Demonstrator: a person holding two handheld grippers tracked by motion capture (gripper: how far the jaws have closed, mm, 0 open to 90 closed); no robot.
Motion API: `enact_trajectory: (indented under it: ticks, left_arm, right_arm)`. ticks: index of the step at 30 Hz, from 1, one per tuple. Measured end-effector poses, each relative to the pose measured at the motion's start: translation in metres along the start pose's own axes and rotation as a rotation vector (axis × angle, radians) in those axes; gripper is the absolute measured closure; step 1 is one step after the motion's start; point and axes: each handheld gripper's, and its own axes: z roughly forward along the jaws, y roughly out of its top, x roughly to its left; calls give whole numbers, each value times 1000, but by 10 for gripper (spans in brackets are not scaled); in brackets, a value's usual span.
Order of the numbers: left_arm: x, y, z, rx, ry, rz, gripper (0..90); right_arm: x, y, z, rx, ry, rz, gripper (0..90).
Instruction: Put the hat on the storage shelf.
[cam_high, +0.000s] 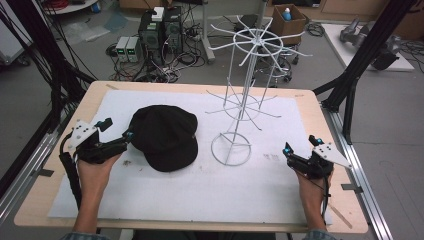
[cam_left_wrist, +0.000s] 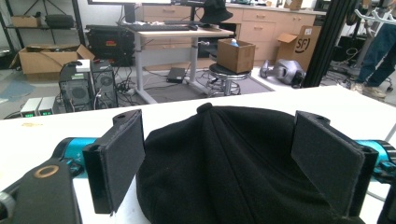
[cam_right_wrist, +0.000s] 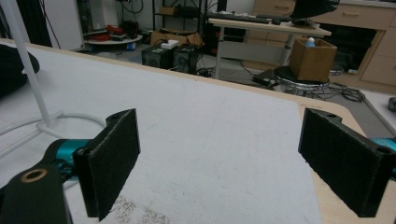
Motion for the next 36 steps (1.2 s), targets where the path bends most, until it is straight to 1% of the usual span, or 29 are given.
enact_trajectory:
  ticks: [5, 7, 12, 19, 21, 25, 28, 29, 31, 34, 35, 36]
  left_arm:
    - [0, 0, 0, 2, 1, -4, 182]
    - [1, 0, 0, 8, 4, 2, 182]
    - [2, 0, 1, 6, 2, -6, 182]
    - [1, -2, 5, 9, -18, -8, 178]
    - [0, -2, 7, 14, -23, -2, 178]
    - [-2, -4, 17, 29, -49, -1, 179]
    - [-2, -5, 22, 31, -53, 5, 178]
    - [-2, -6, 27, 34, -55, 5, 178]
    - [-1, -6, 32, 25, -53, -7, 179]
    - [-3, -9, 42, 25, -69, -21, 182]
    - [-3, -9, 42, 25, -69, -21, 183]
    - [-4, -12, 50, 31, -75, -27, 183]
  right_arm:
    - [0, 0, 0, 0, 0, -1, 121]
    - [0, 0, 0, 0, -1, -2, 121]
    - [0, 0, 0, -1, 2, -4, 121]
    - [2, 0, 0, 3, 3, -12, 121]
    - [3, 0, 0, 6, 1, -16, 121]
    - [3, 1, -2, 4, -4, -27, 121]
    - [3, 0, -3, 4, -7, -27, 121]
    - [2, 0, -3, 3, -6, -27, 121]
    - [1, 0, -3, 4, -7, -26, 121]
    - [2, 0, -2, 5, -6, -25, 121]
    - [2, 0, -2, 4, -7, -30, 121]
    - [3, 0, -2, 0, -8, -30, 121]
